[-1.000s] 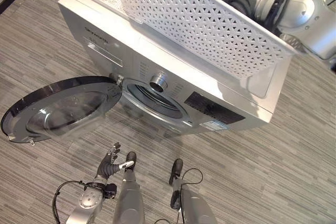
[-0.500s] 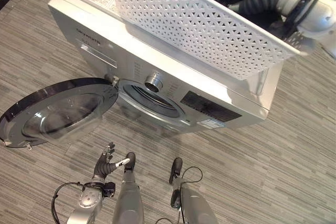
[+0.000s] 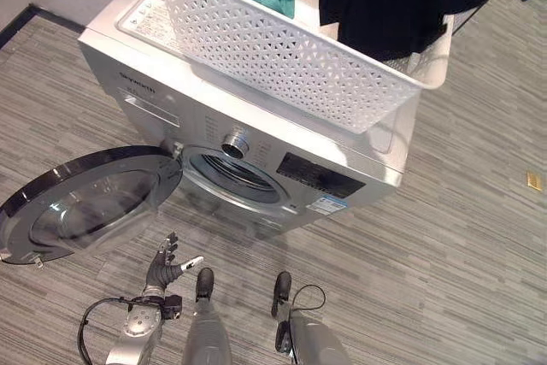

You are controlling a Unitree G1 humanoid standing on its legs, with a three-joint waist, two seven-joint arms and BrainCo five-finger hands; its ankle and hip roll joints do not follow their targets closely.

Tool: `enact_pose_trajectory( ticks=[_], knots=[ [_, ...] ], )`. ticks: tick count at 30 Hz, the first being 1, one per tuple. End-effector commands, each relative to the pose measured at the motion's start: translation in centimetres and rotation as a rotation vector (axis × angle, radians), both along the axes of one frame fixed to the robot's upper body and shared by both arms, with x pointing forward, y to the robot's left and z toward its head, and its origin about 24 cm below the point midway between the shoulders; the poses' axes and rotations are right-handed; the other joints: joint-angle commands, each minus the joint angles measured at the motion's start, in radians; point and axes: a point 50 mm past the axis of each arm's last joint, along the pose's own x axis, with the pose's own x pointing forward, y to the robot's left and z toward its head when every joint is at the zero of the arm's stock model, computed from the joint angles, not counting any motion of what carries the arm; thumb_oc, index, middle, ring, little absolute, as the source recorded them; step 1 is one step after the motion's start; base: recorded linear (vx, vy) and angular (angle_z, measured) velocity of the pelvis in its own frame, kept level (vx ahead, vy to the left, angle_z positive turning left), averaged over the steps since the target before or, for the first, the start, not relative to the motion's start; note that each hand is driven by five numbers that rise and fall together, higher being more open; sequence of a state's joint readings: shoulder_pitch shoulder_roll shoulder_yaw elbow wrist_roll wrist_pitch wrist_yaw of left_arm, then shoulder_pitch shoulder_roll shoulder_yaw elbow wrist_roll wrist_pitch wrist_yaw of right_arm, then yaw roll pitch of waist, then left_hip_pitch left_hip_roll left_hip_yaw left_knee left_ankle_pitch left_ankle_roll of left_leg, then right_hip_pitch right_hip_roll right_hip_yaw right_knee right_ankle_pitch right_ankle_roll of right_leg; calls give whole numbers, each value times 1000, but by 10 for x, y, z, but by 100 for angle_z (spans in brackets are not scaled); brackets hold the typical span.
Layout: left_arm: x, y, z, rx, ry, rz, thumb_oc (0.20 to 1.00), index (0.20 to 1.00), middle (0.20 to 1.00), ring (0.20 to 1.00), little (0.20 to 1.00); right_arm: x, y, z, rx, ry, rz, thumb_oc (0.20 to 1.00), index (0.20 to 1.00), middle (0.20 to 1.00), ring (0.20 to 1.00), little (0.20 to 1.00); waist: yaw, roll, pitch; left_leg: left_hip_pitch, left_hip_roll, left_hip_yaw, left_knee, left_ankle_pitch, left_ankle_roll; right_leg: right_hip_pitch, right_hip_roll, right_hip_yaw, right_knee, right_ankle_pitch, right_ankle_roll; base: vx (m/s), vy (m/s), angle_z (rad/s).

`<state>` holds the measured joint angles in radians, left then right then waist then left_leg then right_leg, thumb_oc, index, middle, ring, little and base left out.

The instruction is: Grab the laundry basket,head to the washer,open it,put in the laundry and shut it.

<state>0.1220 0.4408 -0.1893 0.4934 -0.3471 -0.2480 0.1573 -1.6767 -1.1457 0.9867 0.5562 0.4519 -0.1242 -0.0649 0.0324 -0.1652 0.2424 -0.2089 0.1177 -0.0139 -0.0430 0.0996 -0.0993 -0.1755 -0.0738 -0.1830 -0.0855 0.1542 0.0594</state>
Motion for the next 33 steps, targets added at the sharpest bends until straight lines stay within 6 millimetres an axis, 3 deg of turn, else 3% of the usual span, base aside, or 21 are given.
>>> enact_pose_trajectory(
  ticks=[1, 7, 8, 11, 19, 27, 33],
  knots=[
    [4, 13, 9, 73, -29, 7, 1000, 1000, 1000, 1000, 1000, -38, -12, 63, 158, -337, -58, 200, 200, 200, 200, 200, 8, -21, -47, 74, 43, -3, -3, -126, 17, 52, -80, 52, 104, -180, 88, 32, 11, 1],
    [7, 14, 9, 97, -19, 2, 1000, 1000, 1000, 1000, 1000, -49, -9, 85, 187, -504, -164, 200, 200, 200, 200, 200, 17, -18, -74, 95, 38, -8, -4, -139, 23, 76, -84, 48, 98, -184, 90, 43, 11, -3],
    [9, 13, 10, 111, -22, -8, 1000, 1000, 1000, 1000, 1000, -52, -7, 91, 135, -576, -261, 200, 200, 200, 200, 200, 24, -16, -86, 100, 34, -12, -2, -144, 26, 87, -87, 44, 97, -185, 90, 52, 12, 2],
    [15, 11, 15, 134, -46, -27, 1000, 1000, 1000, 1000, 1000, -58, -5, 102, 138, -652, -326, 200, 200, 200, 200, 200, 34, -16, -101, 107, 29, -22, -1, -150, 29, 106, -90, 36, 88, -186, 93, 39, 12, 9],
    [25, -1, 21, 143, -80, -92, 1000, 1000, 1000, 1000, 1000, -67, -20, 116, 128, -723, -519, 200, 200, 200, 200, 200, 60, -24, -142, 126, 12, -40, 16, -172, 35, 153, -106, 6, 84, -186, 105, 24, 26, 8],
    [33, -9, 27, 153, -105, -138, 1000, 1000, 1000, 1000, 1000, -83, -27, 122, 123, -799, -541, 200, 200, 200, 200, 200, 64, -30, -168, 143, -16, -51, 52, -205, 51, 181, -135, -14, 114, -179, 122, 13, 75, 8],
    [37, -15, 25, 143, -108, -135, 1000, 1000, 1000, 1000, 1000, -89, -13, 121, 108, -848, -450, 200, 200, 200, 200, 200, 41, -25, -184, 161, -40, -48, 61, -223, 68, 181, -156, -1, 137, -160, 132, -14, 103, 2]
  ],
)
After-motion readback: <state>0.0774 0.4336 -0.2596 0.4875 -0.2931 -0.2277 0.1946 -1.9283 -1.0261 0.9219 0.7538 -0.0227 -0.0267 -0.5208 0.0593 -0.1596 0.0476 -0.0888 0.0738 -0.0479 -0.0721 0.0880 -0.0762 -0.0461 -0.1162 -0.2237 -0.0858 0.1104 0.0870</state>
